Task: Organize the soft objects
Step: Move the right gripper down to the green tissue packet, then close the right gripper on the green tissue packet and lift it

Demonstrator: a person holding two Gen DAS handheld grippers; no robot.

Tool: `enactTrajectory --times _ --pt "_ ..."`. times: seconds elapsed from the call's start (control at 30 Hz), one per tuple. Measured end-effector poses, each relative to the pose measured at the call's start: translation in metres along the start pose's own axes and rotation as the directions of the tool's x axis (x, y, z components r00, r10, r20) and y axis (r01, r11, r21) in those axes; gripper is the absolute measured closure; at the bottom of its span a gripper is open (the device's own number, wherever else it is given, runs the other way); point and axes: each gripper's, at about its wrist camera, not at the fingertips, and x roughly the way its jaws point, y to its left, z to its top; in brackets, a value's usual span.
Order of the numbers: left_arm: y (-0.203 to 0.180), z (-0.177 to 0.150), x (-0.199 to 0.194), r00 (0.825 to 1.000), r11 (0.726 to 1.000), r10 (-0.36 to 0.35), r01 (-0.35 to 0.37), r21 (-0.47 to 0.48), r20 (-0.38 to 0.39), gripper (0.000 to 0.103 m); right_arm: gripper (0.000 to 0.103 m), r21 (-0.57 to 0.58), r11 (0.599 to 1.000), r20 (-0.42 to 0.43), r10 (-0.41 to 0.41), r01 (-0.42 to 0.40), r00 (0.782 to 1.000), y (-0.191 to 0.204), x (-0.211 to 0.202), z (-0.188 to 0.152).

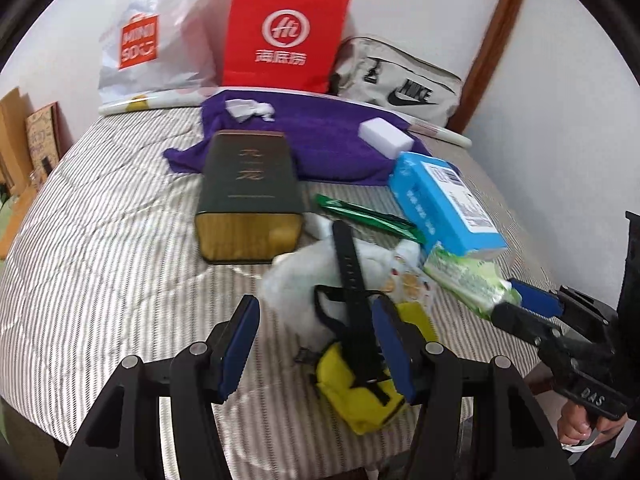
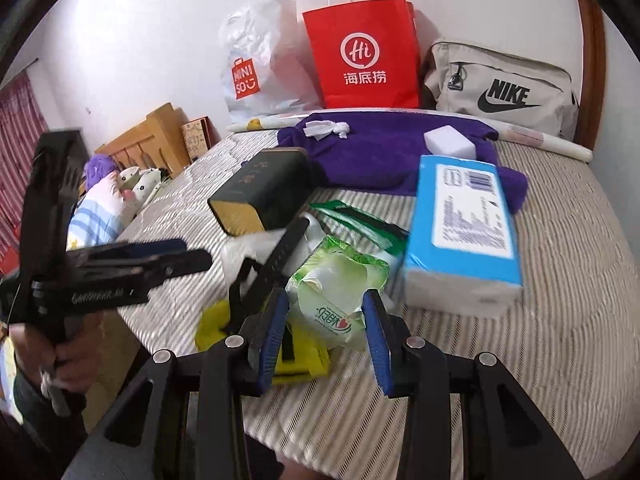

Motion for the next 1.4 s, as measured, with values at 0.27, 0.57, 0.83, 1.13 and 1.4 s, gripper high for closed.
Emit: enactTrajectory --times 0.27,0.57,0.83,1.13,1.4 --pt "-0.032 -0.005 0.022 1.0 0.994 0.001 0.002 0.107 -0.029 0.058 0.064 -0.006 0.998 -0.037 -0.061 0.061 0.997 -0.028 -0.002 -0.029" --pt "-0.031 -0.008 0.048 0.997 0.994 0.034 -0.026 0.106 -0.073 0.07 0.056 0.002 0.996 -0.052 -0.088 0.089 0.995 -0.047 0.007 -0.037" --pt "-0.035 -0.007 0.06 0.994 0.991 0.067 -0.056 0.118 -0.089 0.07 0.043 0.015 0.995 -0.058 -0.101 0.102 0.993 -0.05 0.008 -0.041" --pt "-0.03 -0.004 0.058 0.993 0.993 0.058 -0.047 0.105 -0.1 0.082 0.028 0.063 0.993 -0.022 -0.095 0.096 0.995 -0.059 0.002 -0.041" --pt "-0.028 -0.003 0.061 0.994 0.994 0.068 -0.059 0.093 -0.09 0.085 0.028 0.121 0.989 -0.072 -0.073 0.082 0.995 -0.062 0.028 -0.036"
